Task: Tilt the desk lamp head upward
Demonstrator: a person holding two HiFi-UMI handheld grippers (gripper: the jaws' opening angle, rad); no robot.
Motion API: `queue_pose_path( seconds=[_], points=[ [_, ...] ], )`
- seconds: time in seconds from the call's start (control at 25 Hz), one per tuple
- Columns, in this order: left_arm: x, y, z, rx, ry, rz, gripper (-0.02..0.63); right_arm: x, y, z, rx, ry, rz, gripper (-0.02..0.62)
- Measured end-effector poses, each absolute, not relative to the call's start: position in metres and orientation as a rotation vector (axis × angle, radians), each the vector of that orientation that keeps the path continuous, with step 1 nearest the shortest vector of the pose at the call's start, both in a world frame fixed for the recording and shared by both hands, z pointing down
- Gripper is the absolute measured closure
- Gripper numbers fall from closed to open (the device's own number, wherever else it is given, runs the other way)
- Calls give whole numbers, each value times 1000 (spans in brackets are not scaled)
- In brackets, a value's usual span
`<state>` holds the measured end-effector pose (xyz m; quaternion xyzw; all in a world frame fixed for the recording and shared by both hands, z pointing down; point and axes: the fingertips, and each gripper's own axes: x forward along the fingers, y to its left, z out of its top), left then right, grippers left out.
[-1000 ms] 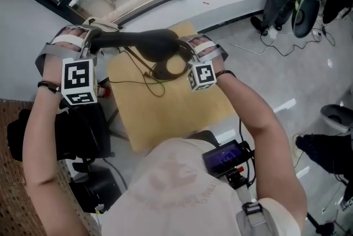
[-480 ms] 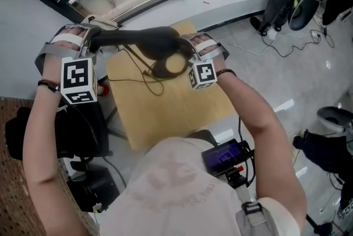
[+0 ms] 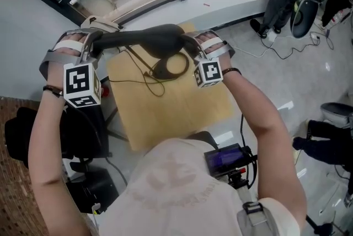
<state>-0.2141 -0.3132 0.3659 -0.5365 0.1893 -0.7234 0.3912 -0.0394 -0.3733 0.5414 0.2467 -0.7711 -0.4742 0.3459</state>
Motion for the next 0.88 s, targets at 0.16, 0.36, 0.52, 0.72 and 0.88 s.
queue_pose_path(
  seconds=[0.16, 0.36, 0.52, 0.72, 0.88],
  points=[
    [-213, -312, 367, -1376, 512, -1813, 387, -33, -374, 537, 631, -1974, -1246, 465],
    [-212, -310, 369, -1392, 559, -1781, 388, -27, -376, 530, 635, -1945, -1264, 466],
    [-213, -309, 371, -1410, 590, -1757, 388, -21, -378, 524, 630, -1914, -1284, 468],
    [-213, -308, 373, -1431, 653, -1729, 387, -12, -380, 510, 627, -1883, -1314, 471],
    [-214, -305, 374, -1441, 699, -1709, 388, -8, -380, 501, 630, -1862, -1333, 472]
  ],
)
